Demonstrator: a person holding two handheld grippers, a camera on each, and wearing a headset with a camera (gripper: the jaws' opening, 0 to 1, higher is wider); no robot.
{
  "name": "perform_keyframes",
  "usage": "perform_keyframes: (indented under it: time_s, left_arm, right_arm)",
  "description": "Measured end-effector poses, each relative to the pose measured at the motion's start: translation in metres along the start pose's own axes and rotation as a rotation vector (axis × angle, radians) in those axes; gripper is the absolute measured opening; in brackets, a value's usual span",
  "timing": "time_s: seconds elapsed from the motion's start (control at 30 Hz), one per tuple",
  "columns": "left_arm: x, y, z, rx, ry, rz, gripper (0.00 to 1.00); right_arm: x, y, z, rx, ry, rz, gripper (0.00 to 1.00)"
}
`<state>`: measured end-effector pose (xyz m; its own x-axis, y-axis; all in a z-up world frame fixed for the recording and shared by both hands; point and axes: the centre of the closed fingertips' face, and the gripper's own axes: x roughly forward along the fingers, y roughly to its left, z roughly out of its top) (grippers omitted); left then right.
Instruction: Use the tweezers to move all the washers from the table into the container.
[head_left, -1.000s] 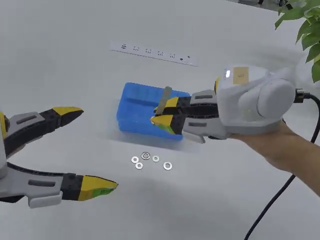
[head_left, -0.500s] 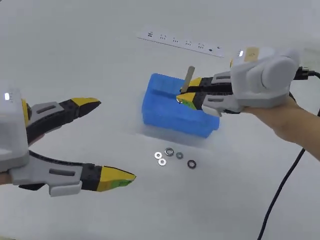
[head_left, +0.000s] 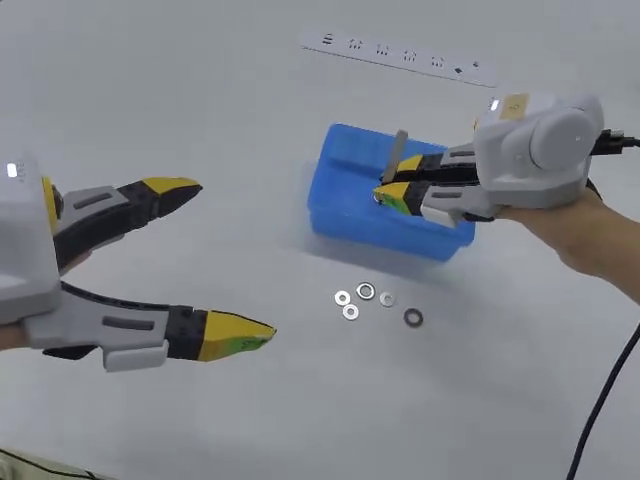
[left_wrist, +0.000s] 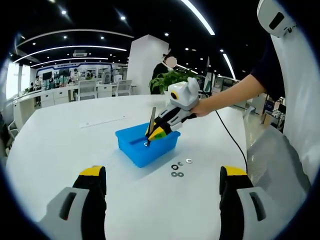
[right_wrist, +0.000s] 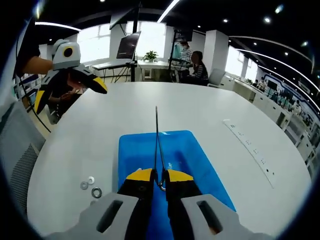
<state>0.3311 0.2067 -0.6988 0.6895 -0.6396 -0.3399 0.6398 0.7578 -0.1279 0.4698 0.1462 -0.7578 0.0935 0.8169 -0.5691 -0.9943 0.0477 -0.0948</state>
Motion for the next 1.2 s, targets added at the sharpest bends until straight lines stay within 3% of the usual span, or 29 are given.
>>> perform_keyframes:
  time_s: [0.23, 0.47, 0.67, 0.8, 0.93, 1.1, 1.2]
  left_arm:
    - [0.004, -0.003, 0.001, 0.000, 0.010, -0.012, 0.99]
    - [0.009, 0.006, 0.007, -0.008, -0.007, 0.003, 0.99]
    - [0.025, 0.015, 0.023, -0.013, -0.047, 0.003, 0.99]
    - [0.041, 0.019, 0.035, 0.052, -0.035, -0.032, 0.98]
    - [0.062, 0.018, 0.053, 0.070, -0.063, -0.102, 0.90]
    - [0.087, 0.021, 0.056, 0.120, -0.030, -0.136, 0.84]
    - [0.098, 0.022, 0.062, 0.128, -0.040, -0.166, 0.76]
  right_arm:
    - [-0.003, -0.001, 0.000, 0.004, -0.006, 0.003, 0.10]
    - [-0.004, 0.000, 0.007, -0.023, -0.005, 0.001, 0.08]
    - [-0.008, 0.005, 0.015, -0.046, -0.005, 0.002, 0.08]
    - [-0.011, 0.008, 0.021, -0.062, -0.011, 0.006, 0.08]
    - [-0.012, 0.008, 0.022, -0.068, -0.009, 0.003, 0.08]
    - [-0.013, 0.011, 0.019, -0.078, 0.007, 0.009, 0.08]
    - [-0.014, 0.012, 0.019, -0.085, 0.011, 0.012, 0.08]
